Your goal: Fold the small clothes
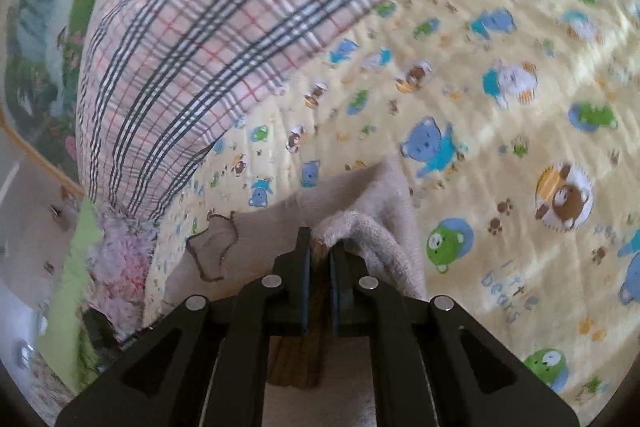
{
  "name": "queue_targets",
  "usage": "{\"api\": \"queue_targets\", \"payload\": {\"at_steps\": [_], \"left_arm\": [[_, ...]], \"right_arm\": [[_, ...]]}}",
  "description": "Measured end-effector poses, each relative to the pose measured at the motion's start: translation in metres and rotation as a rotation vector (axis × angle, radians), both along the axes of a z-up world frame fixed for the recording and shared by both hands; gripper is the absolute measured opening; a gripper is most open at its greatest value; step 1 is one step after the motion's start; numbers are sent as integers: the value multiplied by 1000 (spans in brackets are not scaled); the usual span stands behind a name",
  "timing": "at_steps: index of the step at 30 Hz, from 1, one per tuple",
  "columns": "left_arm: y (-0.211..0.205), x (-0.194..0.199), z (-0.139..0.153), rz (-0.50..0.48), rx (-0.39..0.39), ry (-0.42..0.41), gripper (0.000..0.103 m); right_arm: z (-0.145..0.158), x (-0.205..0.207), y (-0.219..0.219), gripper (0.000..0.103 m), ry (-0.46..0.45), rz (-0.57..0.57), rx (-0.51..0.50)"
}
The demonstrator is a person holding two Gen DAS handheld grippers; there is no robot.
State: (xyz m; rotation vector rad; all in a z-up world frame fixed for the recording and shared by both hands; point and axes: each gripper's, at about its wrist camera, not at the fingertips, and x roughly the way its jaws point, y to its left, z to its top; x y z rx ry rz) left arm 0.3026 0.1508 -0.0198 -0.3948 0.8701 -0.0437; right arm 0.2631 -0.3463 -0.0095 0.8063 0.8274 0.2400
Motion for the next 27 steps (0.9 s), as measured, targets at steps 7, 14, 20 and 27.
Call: {"api": "queue_targets", "payload": {"at_steps": [7, 14, 20, 27], "left_arm": [[-19, -53, 40, -45, 75, -74, 58], [-124, -96, 40, -417, 63, -79, 59], [-163, -62, 9, -482, 174, 22, 58], [-145, -18, 14, -460, 168, 23, 48]], "right_arm": [[37, -36, -10, 47, -103, -43, -21], [56, -83, 95, 47, -193, 476, -205], [24, -65, 164, 47, -90, 767, -314], [9, 6, 131, 38, -21, 520, -374]]}}
